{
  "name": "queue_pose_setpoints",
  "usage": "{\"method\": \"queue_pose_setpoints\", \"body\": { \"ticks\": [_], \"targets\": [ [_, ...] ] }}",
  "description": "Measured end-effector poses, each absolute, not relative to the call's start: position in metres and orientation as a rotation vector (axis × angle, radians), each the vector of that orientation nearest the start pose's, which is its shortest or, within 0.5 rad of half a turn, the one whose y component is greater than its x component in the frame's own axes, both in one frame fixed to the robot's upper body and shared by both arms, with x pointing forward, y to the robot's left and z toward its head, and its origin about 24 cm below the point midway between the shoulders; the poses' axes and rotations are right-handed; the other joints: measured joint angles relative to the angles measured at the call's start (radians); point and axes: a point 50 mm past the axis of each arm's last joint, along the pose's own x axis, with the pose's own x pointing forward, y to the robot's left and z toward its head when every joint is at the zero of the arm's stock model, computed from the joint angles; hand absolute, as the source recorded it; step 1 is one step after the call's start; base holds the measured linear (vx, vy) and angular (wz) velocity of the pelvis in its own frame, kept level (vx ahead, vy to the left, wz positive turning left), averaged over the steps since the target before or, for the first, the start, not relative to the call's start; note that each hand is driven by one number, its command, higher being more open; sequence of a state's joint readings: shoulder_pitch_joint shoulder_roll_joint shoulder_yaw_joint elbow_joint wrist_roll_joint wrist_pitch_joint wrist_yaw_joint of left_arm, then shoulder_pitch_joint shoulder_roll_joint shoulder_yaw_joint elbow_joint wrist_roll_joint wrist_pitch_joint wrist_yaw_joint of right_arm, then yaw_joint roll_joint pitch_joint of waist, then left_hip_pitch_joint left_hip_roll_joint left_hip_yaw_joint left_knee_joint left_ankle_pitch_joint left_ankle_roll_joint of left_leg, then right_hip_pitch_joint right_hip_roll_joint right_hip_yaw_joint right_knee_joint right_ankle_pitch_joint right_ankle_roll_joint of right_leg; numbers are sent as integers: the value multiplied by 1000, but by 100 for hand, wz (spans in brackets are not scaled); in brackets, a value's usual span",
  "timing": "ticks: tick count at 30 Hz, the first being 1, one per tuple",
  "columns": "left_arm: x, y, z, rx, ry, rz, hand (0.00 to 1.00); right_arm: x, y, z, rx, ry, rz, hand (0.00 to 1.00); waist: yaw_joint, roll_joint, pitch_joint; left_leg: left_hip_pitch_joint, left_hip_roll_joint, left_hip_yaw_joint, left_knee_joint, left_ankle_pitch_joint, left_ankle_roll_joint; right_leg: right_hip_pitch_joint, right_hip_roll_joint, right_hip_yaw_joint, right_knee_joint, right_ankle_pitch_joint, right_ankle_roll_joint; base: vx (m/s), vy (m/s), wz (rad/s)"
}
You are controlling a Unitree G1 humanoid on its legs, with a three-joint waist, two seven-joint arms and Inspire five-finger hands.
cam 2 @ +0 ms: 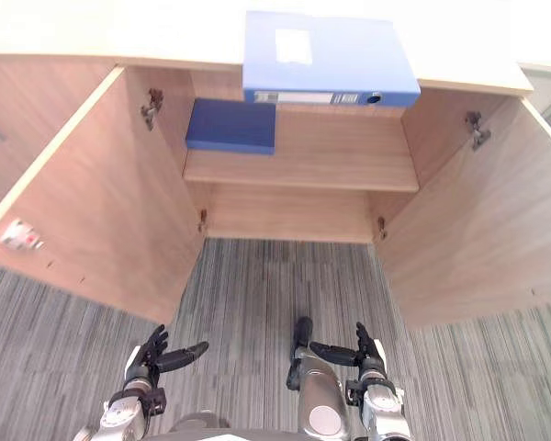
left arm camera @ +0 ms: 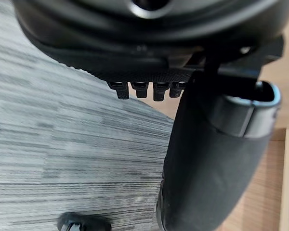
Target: Walk over to the cabinet, pick up the folder, carry it to the office cabinet, place the folder inside the office cabinet, then close the office cabinet door
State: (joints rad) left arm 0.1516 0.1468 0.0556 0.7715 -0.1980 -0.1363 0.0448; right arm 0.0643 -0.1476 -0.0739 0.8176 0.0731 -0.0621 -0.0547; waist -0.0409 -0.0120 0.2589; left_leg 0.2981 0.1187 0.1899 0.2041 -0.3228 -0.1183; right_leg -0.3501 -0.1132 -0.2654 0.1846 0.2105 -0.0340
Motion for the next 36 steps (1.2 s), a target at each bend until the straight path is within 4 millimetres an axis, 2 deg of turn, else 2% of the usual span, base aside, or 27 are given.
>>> {"method": "queue_pose_setpoints", "body": {
  "ticks": [1, 2, 3, 4, 5, 6, 7, 9, 10, 11, 12, 13, 17, 21, 24, 28, 30, 31, 34, 36],
  "targets": [
    [131, 216, -127, -51, 770, 270, 100, 157, -221, -123, -69, 796, -223, 100, -1, 24, -13, -9, 28, -9, 19, 23, -31, -22, 17, -4, 62, -51, -13, 696, -342, -7],
    [134, 211, -128, -62, 768, 260, 100, 162, -222, -120, -68, 779, -221, 100, -1, 38, -11, -32, 51, -28, 93, 59, -40, -31, 32, -11, 124, -104, -21, 525, -288, -14],
    [135, 209, -128, -68, 768, 259, 100, 162, -222, -120, -68, 778, -220, 100, 0, 41, -13, -60, 63, -44, 163, 85, -37, -22, 42, -14, 138, -133, -21, 512, -325, -5],
    [136, 207, -128, -75, 766, 256, 100, 161, -222, -120, -68, 782, -215, 100, 0, 42, -12, -117, 85, -64, 315, 149, -35, 12, 59, -17, 136, -165, -22, 396, -239, 3],
    [135, 203, -129, -85, 767, 254, 100, 160, -221, -121, -72, 787, -211, 100, 2, 52, -3, -224, 142, -84, 568, 210, -40, 102, 91, -28, 66, -170, -26, 543, -271, -1],
    [135, 201, -129, -94, 767, 252, 100, 157, -221, -122, -67, 793, -218, 100, 12, 55, -1, -317, 185, -80, 757, 143, -28, 186, 125, -31, 1, -167, -33, 407, -155, -17],
    [136, 201, -129, -102, 766, 254, 100, 156, -221, -122, -65, 794, -220, 100, 25, 48, -1, -348, 187, -73, 792, 113, -32, 214, 133, -19, -13, -170, -38, 450, -158, -39],
    [143, 194, -126, -123, 743, 242, 100, 162, -226, -118, -61, 759, -256, 100, 33, 36, 6, -426, 151, -25, 664, 55, -20, 296, 135, 2, -77, -169, -35, 358, -66, -39],
    [146, 191, -123, -128, 717, 233, 100, 165, -230, -115, -56, 742, -279, 100, 37, 37, 6, -434, 123, -9, 495, 44, -18, 321, 135, 21, -99, -168, -28, 306, -3, -40],
    [150, 191, -119, -130, 693, 230, 100, 165, -233, -113, -48, 729, -299, 100, 38, 43, 3, -426, 97, -10, 302, 63, -5, 335, 137, 36, -117, -169, -18, 227, 32, -42],
    [152, 190, -117, -131, 683, 228, 100, 165, -235, -113, -49, 728, -307, 100, 38, 50, -1, -423, 89, -17, 213, 96, 1, 336, 140, 42, -121, -171, -12, 265, 107, -43],
    [155, 192, -115, -130, 665, 231, 100, 162, -236, -114, -46, 736, -319, 100, 43, 52, -5, -407, 73, -17, 156, 171, 30, 342, 137, 66, -123, -176, 3, 263, 129, -23],
    [163, 194, -106, -124, 612, 233, 100, 143, -238, -121, -40, 784, -339, 100, 37, 46, -9, -360, 9, -12, 73, 187, 50, 362, 85, 66, -135, -197, 46, 207, 147, 9],
    [162, 207, -88, -103, 523, 258, 100, 135, -235, -125, -31, 807, -336, 100, 37, 45, -14, -307, -26, -3, 0, 199, 66, 383, 59, 73, -143, -205, 65, 112, 89, 1],
    [162, 217, -64, -84, 409, 295, 100, 131, -235, -126, -29, 817, -338, 100, 46, 39, -33, -289, -33, -3, -28, 202, 70, 391, 56, 75, -151, -205, 66, 40, 31, 0],
    [164, 225, -11, 64, 179, 315, 100, 128, -236, -127, -32, 816, -341, 100, 53, 38, -61, -265, -41, -3, -58, 212, 75, 402, 51, 76, -154, -205, 66, 0, 0, 0],
    [164, 224, 7, 127, 100, 311, 100, 127, -236, -127, -39, 818, -339, 100, 54, 38, -74, -262, -46, -5, -67, 217, 78, 403, 48, 75, -155, -205, 66, -22, 3, 2],
    [165, 221, 29, 199, 8, 296, 100, 127, -236, -127, -44, 817, -336, 100, 54, 38, -79, -261, -50, -8, -68, 218, 78, 406, 44, 75, -157, -206, 68, -54, 7, 4],
    [164, 213, 64, 312, -153, 250, 100, 123, -236, -128, -55, 824, -334, 100, 56, 41, -93, -262, -54, -16, -70, 218, 79, 411, 41, 72, -159, -207, 70, -70, 3, 7],
    [163, 206, 97, 418, -311, 170, 100, 116, -237, -131, -80, 850, -323, 100, 56, 44, -103, -251, -55, -24, -70, 218, 80, 430, 40, 67, -164, -207, 71, -54, -5, 8]
  ]
}}
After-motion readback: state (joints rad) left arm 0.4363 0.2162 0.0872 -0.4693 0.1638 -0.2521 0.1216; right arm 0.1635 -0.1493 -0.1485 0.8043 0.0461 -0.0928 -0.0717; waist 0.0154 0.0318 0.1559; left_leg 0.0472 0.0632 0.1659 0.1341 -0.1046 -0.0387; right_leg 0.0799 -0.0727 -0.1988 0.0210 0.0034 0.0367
